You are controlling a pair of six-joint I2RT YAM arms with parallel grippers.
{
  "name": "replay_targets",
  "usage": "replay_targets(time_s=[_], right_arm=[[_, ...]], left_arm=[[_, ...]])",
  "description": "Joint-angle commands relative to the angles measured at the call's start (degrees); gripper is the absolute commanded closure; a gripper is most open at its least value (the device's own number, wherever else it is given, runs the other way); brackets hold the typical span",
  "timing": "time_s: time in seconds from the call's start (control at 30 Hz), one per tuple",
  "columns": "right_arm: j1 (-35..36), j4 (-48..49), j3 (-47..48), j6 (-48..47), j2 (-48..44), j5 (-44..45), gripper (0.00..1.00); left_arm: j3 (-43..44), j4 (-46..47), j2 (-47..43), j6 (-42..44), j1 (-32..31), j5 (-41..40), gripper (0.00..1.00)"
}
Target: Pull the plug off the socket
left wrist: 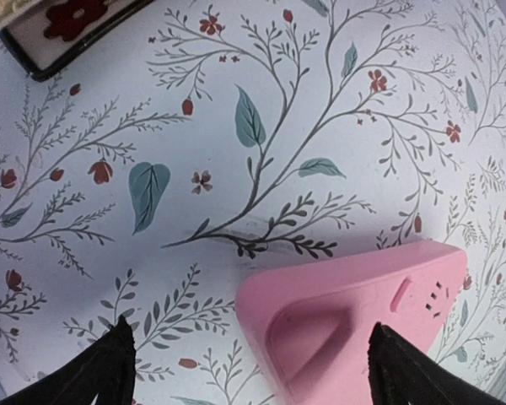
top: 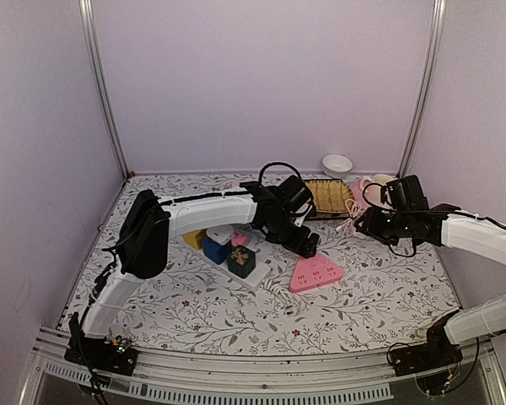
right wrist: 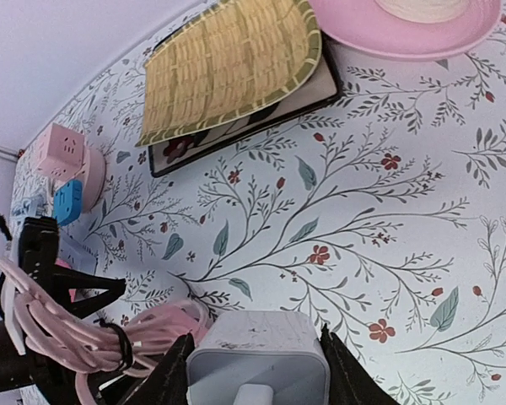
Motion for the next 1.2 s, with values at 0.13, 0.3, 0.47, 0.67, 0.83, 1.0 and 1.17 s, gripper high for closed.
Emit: replay_targets(time_s=[0.13, 0.3, 0.47, 0.67, 0.83, 1.0, 1.17], right_arm=[[-9.0, 3.4, -2.6, 2.2, 4.6, -8.1, 0.69], [-13.8, 5.2, -3.3, 1.3, 9.5, -11.5, 0.69], [-16.7, 5.9, -2.3, -0.1, 14.1, -13.6, 0.68], [-18.9, 6.0, -2.0, -1.3, 17.1, -15.0, 0.54], [-19.9, 5.7, -2.4, -1.6, 16.7, -14.7, 0.36], [-19.9, 4.0, -1.9, -2.3, 15.7, -13.6, 0.24], [-19.8, 1.4, -0.7, -3.8, 13.4, -12.4, 0.22]], left_arm=[[2.2, -1.8, -3.3, 1.0, 1.7, -1.0, 0.04], [-0.5, -1.0, -6.5, 1.0, 2.3, -2.8, 0.04], [-5.0, 0.9, -9.9, 0.5, 3.2, -3.5, 0.04], [-7.9, 1.5, -11.9, 0.7, 3.7, -4.3, 0.04], [-10.6, 2.9, -13.6, 1.0, 3.7, -4.4, 0.04], [-11.7, 4.1, -14.8, 1.1, 3.6, -4.6, 0.04], [-11.9, 4.6, -15.6, 1.0, 3.7, -5.1, 0.04]])
